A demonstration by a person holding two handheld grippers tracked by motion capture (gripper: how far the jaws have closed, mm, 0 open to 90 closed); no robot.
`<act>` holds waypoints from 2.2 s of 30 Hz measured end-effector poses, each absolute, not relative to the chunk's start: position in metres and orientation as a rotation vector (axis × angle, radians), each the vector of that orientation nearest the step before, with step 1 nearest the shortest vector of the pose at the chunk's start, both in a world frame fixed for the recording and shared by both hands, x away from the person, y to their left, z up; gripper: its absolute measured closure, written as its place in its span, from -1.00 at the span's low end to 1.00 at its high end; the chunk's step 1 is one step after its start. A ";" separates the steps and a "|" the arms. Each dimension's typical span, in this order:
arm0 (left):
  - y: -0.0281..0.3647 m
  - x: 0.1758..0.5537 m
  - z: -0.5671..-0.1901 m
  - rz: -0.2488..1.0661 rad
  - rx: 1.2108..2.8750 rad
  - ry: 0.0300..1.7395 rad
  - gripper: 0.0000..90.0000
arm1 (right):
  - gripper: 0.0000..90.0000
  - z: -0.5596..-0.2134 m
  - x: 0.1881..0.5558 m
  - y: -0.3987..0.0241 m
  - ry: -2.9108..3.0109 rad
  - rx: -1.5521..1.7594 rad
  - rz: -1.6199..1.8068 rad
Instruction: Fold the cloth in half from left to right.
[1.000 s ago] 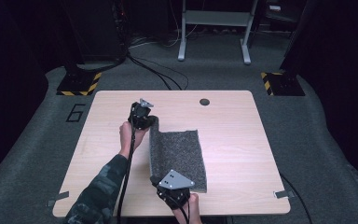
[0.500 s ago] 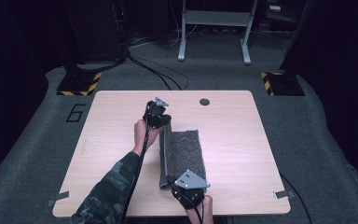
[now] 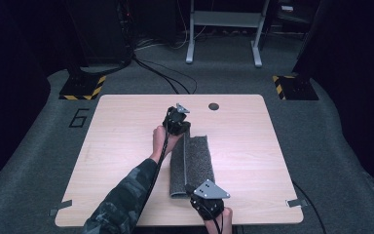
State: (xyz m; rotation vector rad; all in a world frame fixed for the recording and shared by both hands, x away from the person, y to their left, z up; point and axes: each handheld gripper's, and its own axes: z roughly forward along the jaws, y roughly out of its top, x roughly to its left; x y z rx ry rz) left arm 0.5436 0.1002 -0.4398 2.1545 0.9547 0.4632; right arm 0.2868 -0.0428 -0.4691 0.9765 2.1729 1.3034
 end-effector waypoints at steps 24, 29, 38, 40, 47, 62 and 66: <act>0.059 0.551 -0.459 0.411 2.206 0.916 0.84 | 0.96 -0.489 0.288 -0.072 2.156 1.094 1.196; 0.067 0.551 -0.456 0.349 2.144 0.939 -0.18 | 0.75 -0.499 0.292 -0.079 2.165 1.164 1.095; 0.104 0.541 -0.459 0.416 2.145 0.991 -0.38 | 0.34 -0.506 0.298 -0.098 2.146 1.259 1.083; 0.112 0.543 -0.467 0.399 2.160 1.030 -0.39 | 0.31 -0.505 0.300 -0.097 2.150 1.246 1.083; 0.130 0.548 -0.494 0.454 2.226 1.138 -0.36 | 0.36 -0.518 0.315 -0.095 2.222 1.255 0.950; 0.154 0.561 -0.508 0.433 2.158 1.220 -0.43 | 0.63 -0.522 0.330 -0.086 2.243 1.244 0.999; 0.161 0.548 -0.502 0.408 2.140 1.193 -0.46 | 0.62 -0.521 0.331 -0.085 2.260 1.236 0.990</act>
